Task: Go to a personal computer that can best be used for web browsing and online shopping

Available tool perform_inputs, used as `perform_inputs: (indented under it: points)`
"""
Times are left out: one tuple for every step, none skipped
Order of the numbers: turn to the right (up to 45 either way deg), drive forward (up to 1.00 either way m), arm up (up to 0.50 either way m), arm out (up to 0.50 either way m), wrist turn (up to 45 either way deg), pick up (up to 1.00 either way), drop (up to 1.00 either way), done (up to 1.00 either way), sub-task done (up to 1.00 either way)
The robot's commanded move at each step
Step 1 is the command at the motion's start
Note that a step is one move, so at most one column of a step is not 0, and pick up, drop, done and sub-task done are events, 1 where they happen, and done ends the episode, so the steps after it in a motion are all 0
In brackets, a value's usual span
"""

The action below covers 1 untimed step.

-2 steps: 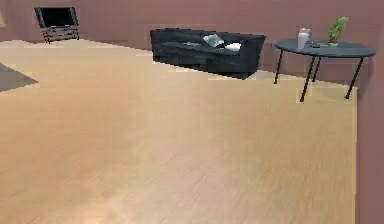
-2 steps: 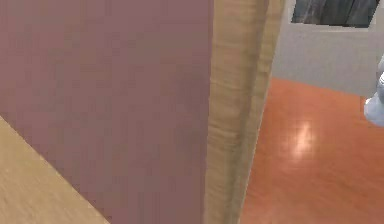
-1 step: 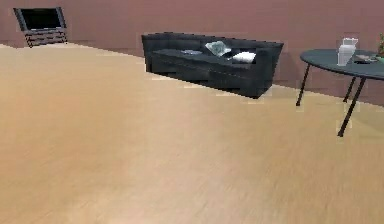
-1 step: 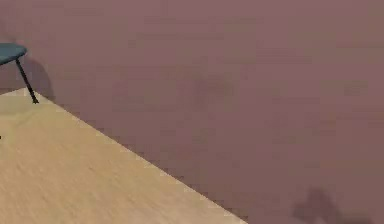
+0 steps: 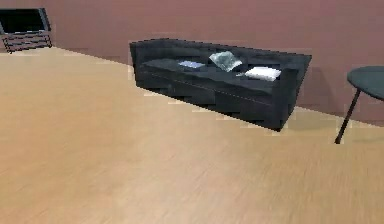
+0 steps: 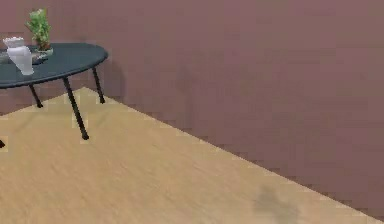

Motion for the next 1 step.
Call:
perform_inputs:
  points:
    - [0.0, 1.00, 0.00, 0.00, 0.0, 0.00, 0.00, 0.00, 0.00]
